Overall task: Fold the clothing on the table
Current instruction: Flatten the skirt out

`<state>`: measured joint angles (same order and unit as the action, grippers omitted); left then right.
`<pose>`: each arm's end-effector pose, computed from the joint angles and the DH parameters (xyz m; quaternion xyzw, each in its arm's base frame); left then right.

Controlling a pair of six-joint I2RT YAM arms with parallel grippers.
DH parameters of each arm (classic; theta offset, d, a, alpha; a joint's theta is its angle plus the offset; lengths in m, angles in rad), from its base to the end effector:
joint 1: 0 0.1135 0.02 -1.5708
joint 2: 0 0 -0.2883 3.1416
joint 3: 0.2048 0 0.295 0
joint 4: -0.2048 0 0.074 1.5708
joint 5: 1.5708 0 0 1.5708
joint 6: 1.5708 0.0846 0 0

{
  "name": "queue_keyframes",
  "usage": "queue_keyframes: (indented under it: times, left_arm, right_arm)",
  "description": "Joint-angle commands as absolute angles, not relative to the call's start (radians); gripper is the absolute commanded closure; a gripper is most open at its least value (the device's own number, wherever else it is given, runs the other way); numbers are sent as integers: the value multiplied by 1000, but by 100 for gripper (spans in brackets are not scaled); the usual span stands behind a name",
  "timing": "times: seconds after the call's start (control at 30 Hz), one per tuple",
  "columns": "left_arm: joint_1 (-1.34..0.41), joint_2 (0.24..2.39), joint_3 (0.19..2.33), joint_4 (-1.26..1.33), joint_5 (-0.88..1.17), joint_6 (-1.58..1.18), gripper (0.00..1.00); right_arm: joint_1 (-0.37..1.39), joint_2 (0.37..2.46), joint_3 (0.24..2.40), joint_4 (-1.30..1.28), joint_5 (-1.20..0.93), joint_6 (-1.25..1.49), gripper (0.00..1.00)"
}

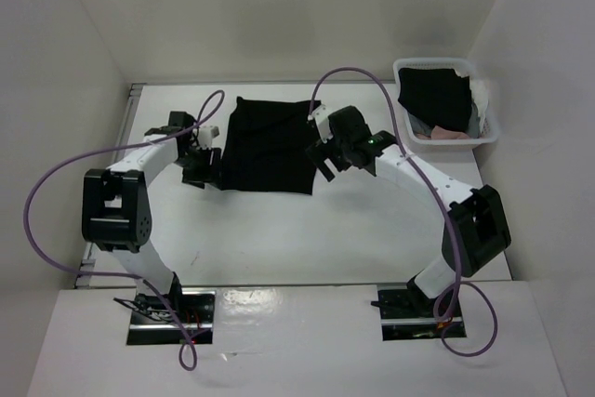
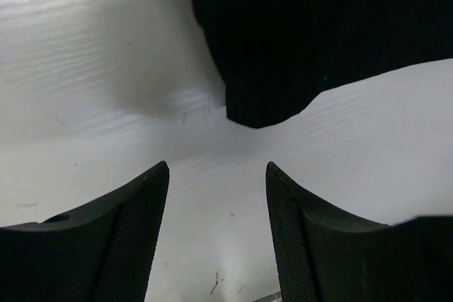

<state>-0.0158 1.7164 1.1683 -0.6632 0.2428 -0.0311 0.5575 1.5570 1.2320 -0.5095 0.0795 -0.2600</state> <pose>0.3942 -0.0266 0.1533 0.0142 0.9768 -0.1233 0.1746 0.3559 0.2140 0.2491 -0.3574 0.8611 0.0166 0.3611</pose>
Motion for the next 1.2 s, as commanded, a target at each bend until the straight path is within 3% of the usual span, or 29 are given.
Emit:
queue_keyframes:
  times: [0.0, 0.37, 0.57, 0.7, 0.77, 0.9, 1.0, 1.17]
  left_arm:
    - [-18, 1769, 1216, -627, 363, -48, 36]
    - [-9, 1875, 1246, -557, 480, -69, 37]
    - [-9, 1905, 1246, -528, 471, -87, 42]
    - [-9, 1914, 1246, -528, 462, -97, 52]
    - [-9, 1914, 1255, -541, 462, -97, 63]
    - [-9, 1914, 1244, -563, 462, -84, 81]
    - [-9, 1914, 1244, -572, 453, -66, 88]
    - [0, 1914, 1235, -581, 453, -66, 93]
  right_arm:
    - [558, 1563, 1212, -401, 97, -233, 2]
    - [558, 1729, 1262, -362, 77, -149, 5]
    - [568, 1816, 1295, -331, 77, -137, 8]
    - [586, 1870, 1333, -331, 77, -107, 11]
    - [598, 1884, 1333, -331, 65, -107, 16]
    - [623, 1904, 1344, -341, 54, -98, 16]
    - [632, 1913, 1344, -350, 34, -89, 17]
    - [663, 1947, 1344, -371, 3, -89, 17]
